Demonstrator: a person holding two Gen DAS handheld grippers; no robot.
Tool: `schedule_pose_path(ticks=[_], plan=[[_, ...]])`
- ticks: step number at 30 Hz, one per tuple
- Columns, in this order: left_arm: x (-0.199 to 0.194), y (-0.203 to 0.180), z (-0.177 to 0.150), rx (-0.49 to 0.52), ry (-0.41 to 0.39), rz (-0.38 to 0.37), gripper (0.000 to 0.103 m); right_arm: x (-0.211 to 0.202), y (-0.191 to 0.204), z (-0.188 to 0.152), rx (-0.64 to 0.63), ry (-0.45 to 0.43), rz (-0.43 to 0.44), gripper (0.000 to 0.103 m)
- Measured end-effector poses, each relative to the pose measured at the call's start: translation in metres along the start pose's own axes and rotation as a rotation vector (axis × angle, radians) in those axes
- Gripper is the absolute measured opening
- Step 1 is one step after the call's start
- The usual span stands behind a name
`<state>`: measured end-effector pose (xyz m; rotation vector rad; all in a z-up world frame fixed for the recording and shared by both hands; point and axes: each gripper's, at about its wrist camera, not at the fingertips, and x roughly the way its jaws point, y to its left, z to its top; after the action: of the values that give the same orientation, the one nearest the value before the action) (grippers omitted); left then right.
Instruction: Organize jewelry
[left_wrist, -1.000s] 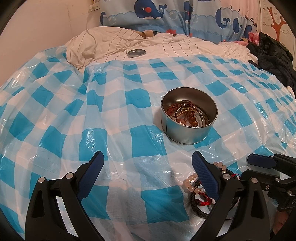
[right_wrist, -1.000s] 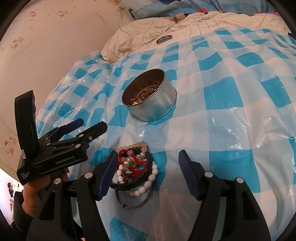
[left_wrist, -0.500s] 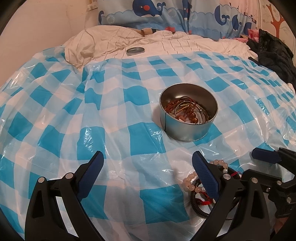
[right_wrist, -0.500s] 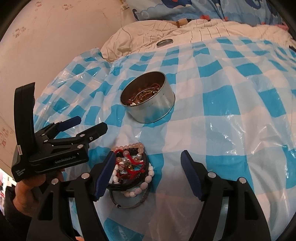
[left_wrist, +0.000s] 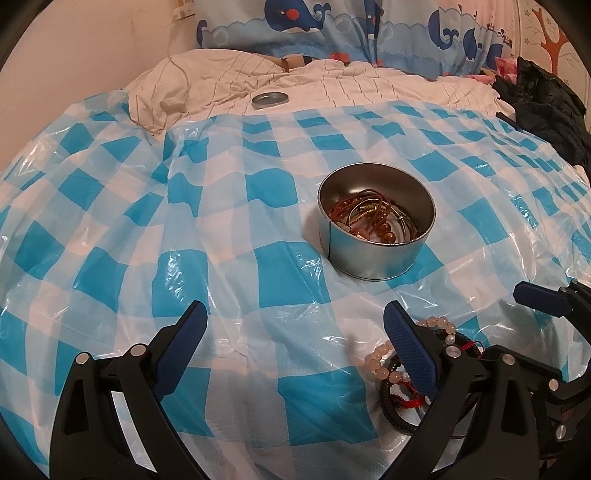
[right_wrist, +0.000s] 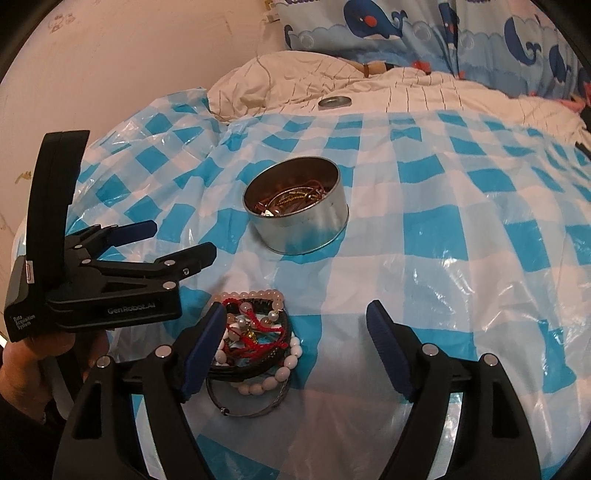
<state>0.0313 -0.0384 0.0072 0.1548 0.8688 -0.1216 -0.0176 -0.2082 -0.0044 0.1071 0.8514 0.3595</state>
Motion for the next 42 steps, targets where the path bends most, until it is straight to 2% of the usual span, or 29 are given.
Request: schedule_pose_path(ticks=[17, 42], plan=[[0.0017, -0.0010, -0.0003, 0.000, 0.005, -0.001, 0.092, -0.0003, 0.0024, 0.0006, -0.007, -0.004, -0.009, 0.079], [0.0020, -0.0010, -0.0003, -0.004, 0.003, 0.003, 0.093, 0.0022, -0.0001, -0.0006, 0.012, 0.011, 0.005, 0.079]])
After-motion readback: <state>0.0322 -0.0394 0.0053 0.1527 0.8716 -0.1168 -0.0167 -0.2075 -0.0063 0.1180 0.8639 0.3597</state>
